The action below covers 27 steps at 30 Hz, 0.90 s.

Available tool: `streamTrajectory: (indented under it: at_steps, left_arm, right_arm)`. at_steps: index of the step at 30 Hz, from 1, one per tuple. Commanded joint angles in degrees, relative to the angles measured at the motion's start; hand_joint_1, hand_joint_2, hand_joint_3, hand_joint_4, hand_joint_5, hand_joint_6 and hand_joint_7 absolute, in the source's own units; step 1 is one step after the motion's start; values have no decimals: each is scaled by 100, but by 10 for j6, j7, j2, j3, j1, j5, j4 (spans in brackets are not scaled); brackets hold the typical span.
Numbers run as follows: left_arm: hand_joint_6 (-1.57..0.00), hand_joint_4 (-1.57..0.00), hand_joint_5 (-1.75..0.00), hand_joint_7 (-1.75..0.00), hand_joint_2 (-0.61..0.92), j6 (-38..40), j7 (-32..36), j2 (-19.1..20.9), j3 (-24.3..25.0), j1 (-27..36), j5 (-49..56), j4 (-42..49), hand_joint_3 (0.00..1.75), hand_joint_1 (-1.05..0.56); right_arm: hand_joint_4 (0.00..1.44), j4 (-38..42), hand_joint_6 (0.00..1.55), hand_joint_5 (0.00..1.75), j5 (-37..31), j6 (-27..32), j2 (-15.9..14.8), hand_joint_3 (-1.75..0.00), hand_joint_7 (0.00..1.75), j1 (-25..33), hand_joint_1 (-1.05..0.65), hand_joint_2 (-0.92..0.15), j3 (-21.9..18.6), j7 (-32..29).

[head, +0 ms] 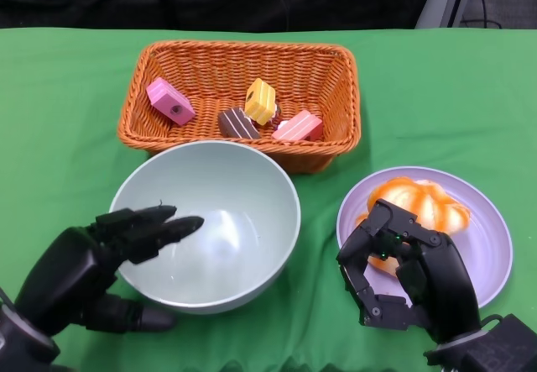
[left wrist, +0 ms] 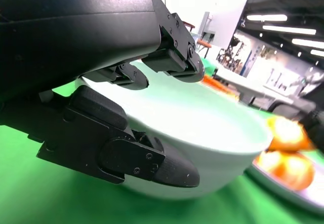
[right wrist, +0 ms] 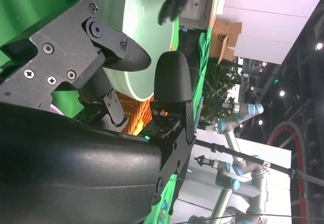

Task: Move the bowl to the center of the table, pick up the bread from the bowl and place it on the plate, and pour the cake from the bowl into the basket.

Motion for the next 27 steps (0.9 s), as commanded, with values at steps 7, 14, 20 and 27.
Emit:
streamTrajectory:
  at_steps: [7, 14, 20, 27]
  left_arm:
    - [-63, -69, -9, -4, 92, -58, -419, -68, 123, 49, -374, 13, 18, -70]
    - [-69, -79, -10, -4, 92, 89, -771, -116, 209, 91, -660, -114, 16, -65]
    - [-81, -98, -15, -5, 92, 183, -951, -172, 296, 116, -775, -194, 10, -40]
    - [-105, -101, -51, -13, 92, 203, -960, -230, 345, 159, -734, -290, 20, -24]
  right_arm:
    - [78, -6, 62, 174, 11, 5, -4, -113, 145, 4, -11, -44, -3, 2]
    - [78, -13, 62, 173, 14, 6, -8, -113, 146, 9, -11, -45, -3, 6]
    - [78, -36, 61, 172, 7, 0, -13, -107, 145, 20, -12, -49, 1, 8]
    - [77, -130, 60, 174, 21, 46, -17, -99, 144, 55, -17, -52, 23, 30]
